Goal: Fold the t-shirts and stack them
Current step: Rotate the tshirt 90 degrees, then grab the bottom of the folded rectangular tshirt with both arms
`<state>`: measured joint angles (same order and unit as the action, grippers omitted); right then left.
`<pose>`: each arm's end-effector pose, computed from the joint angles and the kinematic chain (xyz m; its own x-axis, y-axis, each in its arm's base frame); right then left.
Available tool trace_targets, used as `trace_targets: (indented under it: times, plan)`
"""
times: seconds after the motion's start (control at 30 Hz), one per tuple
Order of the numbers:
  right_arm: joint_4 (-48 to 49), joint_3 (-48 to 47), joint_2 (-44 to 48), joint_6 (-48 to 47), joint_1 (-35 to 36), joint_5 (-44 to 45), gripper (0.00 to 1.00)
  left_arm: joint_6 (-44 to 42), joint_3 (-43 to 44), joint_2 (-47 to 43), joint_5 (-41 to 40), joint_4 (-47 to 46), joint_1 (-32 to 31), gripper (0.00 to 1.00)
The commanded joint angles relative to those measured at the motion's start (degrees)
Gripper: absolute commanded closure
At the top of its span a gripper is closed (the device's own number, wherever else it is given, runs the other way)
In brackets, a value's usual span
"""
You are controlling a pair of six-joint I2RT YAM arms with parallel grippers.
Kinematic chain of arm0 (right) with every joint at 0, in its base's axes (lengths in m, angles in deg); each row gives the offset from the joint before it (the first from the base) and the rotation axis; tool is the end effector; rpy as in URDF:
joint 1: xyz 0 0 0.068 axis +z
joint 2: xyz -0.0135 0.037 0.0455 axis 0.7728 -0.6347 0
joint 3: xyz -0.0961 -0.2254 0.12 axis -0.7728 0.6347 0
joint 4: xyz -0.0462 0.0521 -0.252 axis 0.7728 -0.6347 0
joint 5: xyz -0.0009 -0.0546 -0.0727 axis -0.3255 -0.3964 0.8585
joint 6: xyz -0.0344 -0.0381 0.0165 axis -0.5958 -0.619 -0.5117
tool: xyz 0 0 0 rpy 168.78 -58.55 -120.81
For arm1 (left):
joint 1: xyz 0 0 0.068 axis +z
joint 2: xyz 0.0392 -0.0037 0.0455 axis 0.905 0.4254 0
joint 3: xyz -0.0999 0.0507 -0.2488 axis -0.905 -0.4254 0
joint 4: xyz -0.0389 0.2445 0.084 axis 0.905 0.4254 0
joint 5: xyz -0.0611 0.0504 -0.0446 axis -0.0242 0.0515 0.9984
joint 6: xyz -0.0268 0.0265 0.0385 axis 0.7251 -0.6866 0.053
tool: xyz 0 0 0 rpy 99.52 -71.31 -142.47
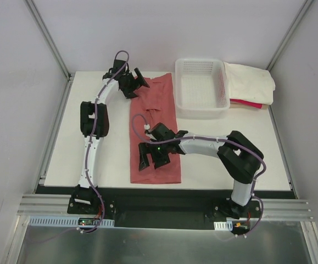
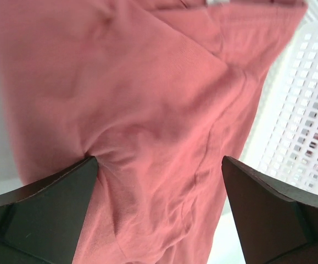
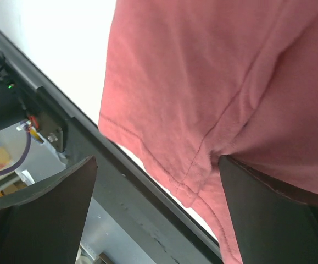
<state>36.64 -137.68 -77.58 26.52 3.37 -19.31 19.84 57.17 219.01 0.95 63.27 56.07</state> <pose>0.2097 0.3120 0.1683 -0.7640 -0.4639 -0.4485 -0.6452 0.5616 0.5180 0.5683 -0.1012 0.1742 -0.7761 -0.4757 -0.4140 -0.0949 0.7372 -0.6690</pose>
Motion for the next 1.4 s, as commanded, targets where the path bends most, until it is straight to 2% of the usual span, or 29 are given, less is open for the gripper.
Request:
trace_targets:
  times: [0.0,0.2,0.27,0.33,0.53,0.63,0.67,0.77,0.8,0.83,0.87,0.9,0.93,0.97,1.1,1.17,1.3,1.37]
  plan:
    - [1.03,-3.97,-2.52,0.98,1.92,-4.33,0.03,-3.89,3.39,4.62,-3.32,4.57,2.68,0.01]
    - [0.85,-4.77,-1.38,0.2,2.62,-5.56,0.03,-5.38,4.89,2.78,-0.25,3.08,4.18,0.01]
    - [0.33,-4.41,0.63,-1.38,2.8,-4.43,0.03,-5.56,4.02,-0.46,2.21,3.08,3.83,0.01]
    - [-1.34,-4.5,2.57,-3.31,3.06,-3.46,0.03,-6.7,1.65,-4.93,0.56,3.08,2.79,0.01]
    - [-6.18,-4.59,13.28,-12.02,5.52,7.87,0.03,-8.2,-1.43,-16.88,0.37,3.16,1.28,0.01]
    - [-4.51,-0.3,21.1,-12.81,5.7,13.06,0.03,-9.6,-8.01,-25.66,-0.68,3.16,-0.29,0.01]
    - [-4.42,0.94,25.56,-12.99,5.7,18.03,0.03,-10.3,-10.2,-28.14,-1.64,3.16,-1.17,0.01]
    - [-6.35,6.21,34.18,-11.85,5.7,30.77,0.03,-11.88,-22.14,-39.56,-3.84,3.34,-2.93,0.01]
    - [-8.18,7.53,36.13,-11.5,5.62,32.65,0.03,-11.63,-30.62,-42.98,-7.68,3.51,-4.5,0.01]
    - [-9.07,9.72,39.63,-10.63,5.53,34.24,0.03,-10.84,-35.66,-50.5,-10.33,3.43,-5.47,0.01]
    - [-11.08,11.04,41.15,-9.92,5.44,37.04,0.03,-9.27,-45.37,-54.23,-13.83,3.34,-6.88,0.01]
    - [-11.88,12.27,42.73,-9.57,5.35,37.67,0.03,-8.73,-50.17,-57.83,-19.78,3.34,-10.11,0.01]
    - [-12.33,14.9,45.44,-8.87,5.09,37.68,0.03,-7.77,-54.74,-65.0,-22.11,3.43,-12.14,0.01]
    - [-13.64,16.32,46.77,-7.82,5.0,38.55,0.03,-4.19,-63.75,-68.56,-24.57,3.25,-13.64,0.01]
    - [-14.26,22.38,51.18,-4.12,4.47,35.32,0.03,7.16,-83.84,-88.48,-29.06,3.6,-23.55,0.01]
    - [-13.92,24.32,51.1,-1.76,4.47,32.25,0.03,12.43,-92.61,-93.97,-28.29,3.6,-26.65,0.01]
    - [-13.04,24.07,45.92,1.16,4.38,28.2,0.03,18.16,-100.74,-104.6,-25.39,6.06,-31.23,0.01]
    - [-11.81,23.71,41.7,2.38,4.47,25.82,0.03,19.4,-103.02,-105.94,-24.42,7.81,-32.64,0.01]
